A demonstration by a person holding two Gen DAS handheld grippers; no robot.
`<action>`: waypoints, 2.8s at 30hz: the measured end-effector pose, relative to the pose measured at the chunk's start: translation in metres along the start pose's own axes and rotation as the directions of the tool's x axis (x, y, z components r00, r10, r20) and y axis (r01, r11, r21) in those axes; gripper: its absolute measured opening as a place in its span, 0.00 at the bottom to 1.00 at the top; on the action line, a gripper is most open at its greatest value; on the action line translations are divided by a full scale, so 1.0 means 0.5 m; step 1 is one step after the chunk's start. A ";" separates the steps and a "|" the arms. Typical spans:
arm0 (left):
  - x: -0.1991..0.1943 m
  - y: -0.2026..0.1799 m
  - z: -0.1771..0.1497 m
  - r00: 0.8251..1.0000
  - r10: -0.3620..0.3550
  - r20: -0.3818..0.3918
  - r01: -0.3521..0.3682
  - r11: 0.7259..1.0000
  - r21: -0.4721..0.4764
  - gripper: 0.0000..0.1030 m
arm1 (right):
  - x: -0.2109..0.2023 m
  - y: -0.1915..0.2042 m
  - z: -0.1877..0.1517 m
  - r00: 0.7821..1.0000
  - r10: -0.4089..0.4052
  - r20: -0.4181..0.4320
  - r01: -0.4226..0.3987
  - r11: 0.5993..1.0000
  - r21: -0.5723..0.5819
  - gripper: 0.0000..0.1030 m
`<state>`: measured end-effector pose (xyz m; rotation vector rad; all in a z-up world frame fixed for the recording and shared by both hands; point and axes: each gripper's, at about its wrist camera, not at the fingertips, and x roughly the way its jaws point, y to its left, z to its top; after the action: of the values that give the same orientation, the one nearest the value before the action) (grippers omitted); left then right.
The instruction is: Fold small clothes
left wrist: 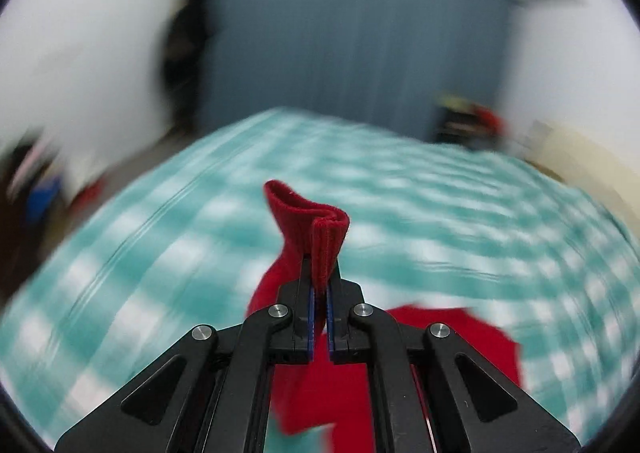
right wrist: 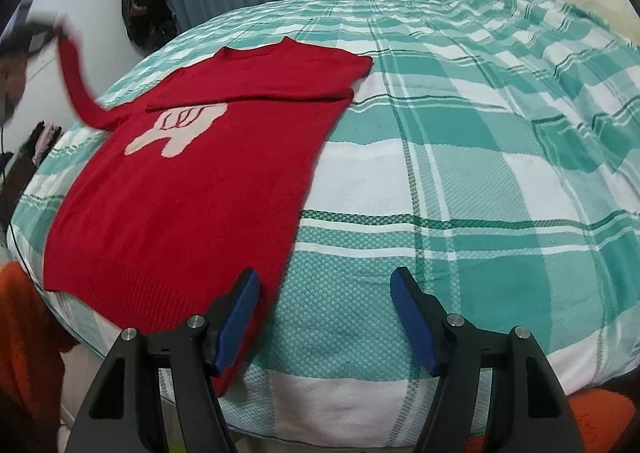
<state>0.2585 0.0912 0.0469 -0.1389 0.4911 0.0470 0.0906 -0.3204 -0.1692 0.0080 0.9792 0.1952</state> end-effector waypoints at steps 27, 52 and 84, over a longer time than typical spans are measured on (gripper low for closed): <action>0.208 -0.058 -0.401 0.896 0.196 -0.398 -0.011 0.906 0.422 0.73 | 0.011 -0.078 -0.006 0.999 0.052 -0.010 -0.049 0.976 0.212 0.66; 0.135 0.045 -0.301 0.953 0.064 -0.295 -0.056 0.998 0.037 0.13 | 0.024 -0.084 -0.003 0.998 0.065 -0.012 -0.061 0.972 0.226 0.70; 0.081 0.161 -0.431 0.842 0.216 -0.495 -0.223 0.974 0.044 0.75 | 0.016 -0.078 -0.004 0.999 0.043 -0.007 -0.040 0.974 0.225 0.71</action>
<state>0.1871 0.1404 -0.1701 -0.1077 1.0263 0.2453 0.0994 -0.3575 -0.1809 0.2350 1.0091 0.1220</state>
